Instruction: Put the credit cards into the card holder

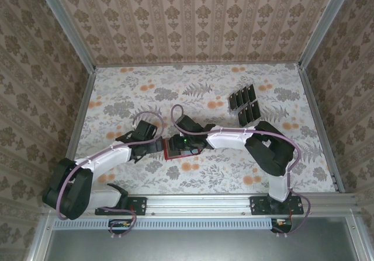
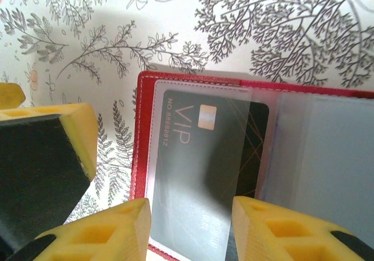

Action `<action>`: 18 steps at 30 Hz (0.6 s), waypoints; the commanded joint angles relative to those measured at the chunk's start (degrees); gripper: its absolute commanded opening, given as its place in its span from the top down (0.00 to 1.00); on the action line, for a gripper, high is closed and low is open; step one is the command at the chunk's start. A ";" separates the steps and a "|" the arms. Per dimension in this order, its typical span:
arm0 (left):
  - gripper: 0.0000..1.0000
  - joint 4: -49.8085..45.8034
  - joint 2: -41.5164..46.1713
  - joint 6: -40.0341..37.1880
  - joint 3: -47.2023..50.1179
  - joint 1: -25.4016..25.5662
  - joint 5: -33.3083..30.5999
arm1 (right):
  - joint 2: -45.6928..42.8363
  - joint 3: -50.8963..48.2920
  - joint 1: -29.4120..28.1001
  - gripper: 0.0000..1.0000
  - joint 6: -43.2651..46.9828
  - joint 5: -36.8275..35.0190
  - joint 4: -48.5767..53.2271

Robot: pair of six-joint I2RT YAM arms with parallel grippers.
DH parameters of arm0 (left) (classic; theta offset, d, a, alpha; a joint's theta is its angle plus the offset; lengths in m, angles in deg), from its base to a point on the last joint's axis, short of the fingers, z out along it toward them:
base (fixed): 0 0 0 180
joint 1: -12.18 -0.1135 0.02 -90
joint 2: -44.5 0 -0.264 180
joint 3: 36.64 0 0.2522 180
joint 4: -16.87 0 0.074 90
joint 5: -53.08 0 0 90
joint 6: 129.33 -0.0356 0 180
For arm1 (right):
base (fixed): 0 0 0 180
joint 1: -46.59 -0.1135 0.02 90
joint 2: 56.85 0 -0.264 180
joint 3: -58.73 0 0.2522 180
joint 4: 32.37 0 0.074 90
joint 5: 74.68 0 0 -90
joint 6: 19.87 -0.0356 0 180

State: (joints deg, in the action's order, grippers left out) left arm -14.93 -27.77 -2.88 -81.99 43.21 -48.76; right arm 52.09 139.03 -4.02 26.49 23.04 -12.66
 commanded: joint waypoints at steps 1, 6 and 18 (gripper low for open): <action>0.00 -1.15 -0.87 1.00 -0.04 -0.44 0.03 | -1.62 -0.87 0.77 0.56 0.26 -1.47 1.94; 0.00 -0.23 -2.91 0.87 -0.13 -0.44 1.09 | -0.21 -0.11 1.02 0.56 0.38 -1.14 2.05; 0.00 1.40 -5.30 1.08 0.43 -0.45 2.25 | 2.28 0.47 0.96 0.56 -0.26 0.42 1.11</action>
State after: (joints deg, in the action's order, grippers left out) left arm -14.27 -31.68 -2.88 -81.99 43.21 -48.06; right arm 53.01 139.03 -3.17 26.47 23.06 -12.13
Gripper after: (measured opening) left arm 0.996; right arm 0.440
